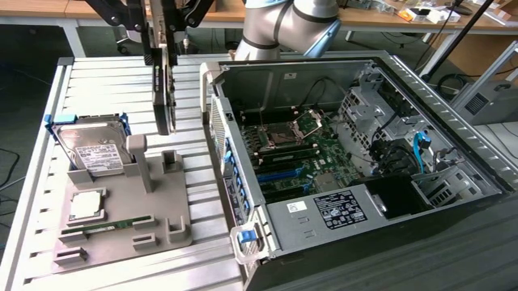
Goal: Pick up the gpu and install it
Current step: 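Pick up the gpu and move the gpu toward the slot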
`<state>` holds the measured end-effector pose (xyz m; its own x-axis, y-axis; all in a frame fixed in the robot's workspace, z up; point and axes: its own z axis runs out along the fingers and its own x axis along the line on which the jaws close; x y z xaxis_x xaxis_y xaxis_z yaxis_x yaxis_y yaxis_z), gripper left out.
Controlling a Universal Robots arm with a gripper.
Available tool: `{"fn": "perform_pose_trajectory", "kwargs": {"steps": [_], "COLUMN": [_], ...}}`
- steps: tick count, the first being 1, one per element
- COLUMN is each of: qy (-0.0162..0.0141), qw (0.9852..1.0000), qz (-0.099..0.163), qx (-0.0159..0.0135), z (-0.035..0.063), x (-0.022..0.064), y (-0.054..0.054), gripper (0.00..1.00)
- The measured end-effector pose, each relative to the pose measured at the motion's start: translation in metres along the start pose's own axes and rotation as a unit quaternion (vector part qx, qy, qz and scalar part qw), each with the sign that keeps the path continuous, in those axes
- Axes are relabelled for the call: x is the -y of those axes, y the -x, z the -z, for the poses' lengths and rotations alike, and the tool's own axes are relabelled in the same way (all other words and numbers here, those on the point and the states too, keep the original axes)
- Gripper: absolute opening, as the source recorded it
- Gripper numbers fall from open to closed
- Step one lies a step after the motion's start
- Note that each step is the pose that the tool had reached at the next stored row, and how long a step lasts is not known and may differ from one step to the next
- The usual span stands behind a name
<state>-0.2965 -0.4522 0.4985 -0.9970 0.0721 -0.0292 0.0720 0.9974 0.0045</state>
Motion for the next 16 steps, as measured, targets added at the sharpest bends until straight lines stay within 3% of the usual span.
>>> {"fn": "perform_pose_trajectory", "kwargs": {"steps": [8, 16], "qy": [-0.0035, -0.0103], "qw": [1.0000, 0.9999], "qz": [0.000, 0.000], "qx": [0.0003, 0.0008], "z": [-0.0012, -0.0028], "x": [-0.0005, -0.0010], "y": [0.007, 0.013], "gripper": [0.27, 0.27]}}
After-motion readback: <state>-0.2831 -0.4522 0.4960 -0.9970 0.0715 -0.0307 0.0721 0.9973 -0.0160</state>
